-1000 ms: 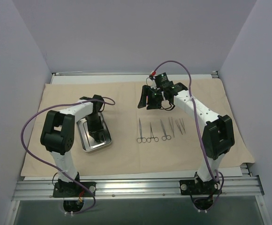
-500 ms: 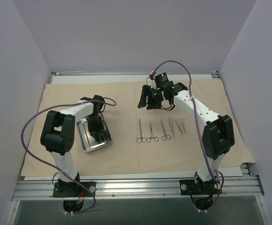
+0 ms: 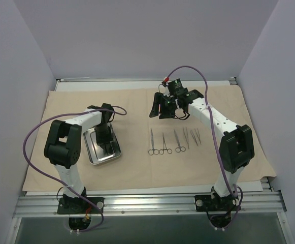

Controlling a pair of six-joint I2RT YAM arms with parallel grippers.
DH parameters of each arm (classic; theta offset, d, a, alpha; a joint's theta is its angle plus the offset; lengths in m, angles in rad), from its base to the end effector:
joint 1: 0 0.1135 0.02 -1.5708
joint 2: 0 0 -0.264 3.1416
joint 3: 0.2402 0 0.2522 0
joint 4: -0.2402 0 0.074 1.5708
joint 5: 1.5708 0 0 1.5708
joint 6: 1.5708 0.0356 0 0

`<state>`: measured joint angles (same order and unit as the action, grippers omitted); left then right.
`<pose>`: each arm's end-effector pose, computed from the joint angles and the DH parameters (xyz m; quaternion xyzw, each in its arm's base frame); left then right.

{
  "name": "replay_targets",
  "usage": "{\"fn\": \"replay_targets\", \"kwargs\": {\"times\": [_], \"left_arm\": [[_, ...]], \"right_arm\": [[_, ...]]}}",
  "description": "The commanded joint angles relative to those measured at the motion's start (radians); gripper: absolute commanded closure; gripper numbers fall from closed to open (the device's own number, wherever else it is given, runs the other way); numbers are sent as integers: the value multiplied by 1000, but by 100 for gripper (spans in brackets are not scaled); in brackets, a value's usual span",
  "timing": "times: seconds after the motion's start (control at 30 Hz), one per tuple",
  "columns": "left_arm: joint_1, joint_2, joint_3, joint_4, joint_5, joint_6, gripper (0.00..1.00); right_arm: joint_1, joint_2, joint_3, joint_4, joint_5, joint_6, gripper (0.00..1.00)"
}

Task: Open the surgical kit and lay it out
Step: Pick up the medical item from the container.

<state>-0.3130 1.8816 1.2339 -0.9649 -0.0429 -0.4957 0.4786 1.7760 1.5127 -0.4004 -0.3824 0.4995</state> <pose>0.3123 -0.0995 0.1554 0.0907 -0.9954 -0.0279 0.0108 0.3580 0.2007 0.3002 -0.0740 0.8833 0.3529 0.2995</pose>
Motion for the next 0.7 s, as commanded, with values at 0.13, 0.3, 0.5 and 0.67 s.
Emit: {"fn": "replay_targets", "kwargs": {"times": [0.13,0.3,0.5,0.67], "left_arm": [[-5,-136,105,-99,-14,2,98],[0,-292,171,-132,122,3,98],[6,-368,164,-77,343,-6,98],[2,-418,121,8,440,-46,98]], "right_arm": [[-1,-18,52,-3,-48,-15,46],[-1,5,31,136,-199,74,42],[43,63,56,319,-329,209,38],[97,114,121,373,-334,263,38]]}}
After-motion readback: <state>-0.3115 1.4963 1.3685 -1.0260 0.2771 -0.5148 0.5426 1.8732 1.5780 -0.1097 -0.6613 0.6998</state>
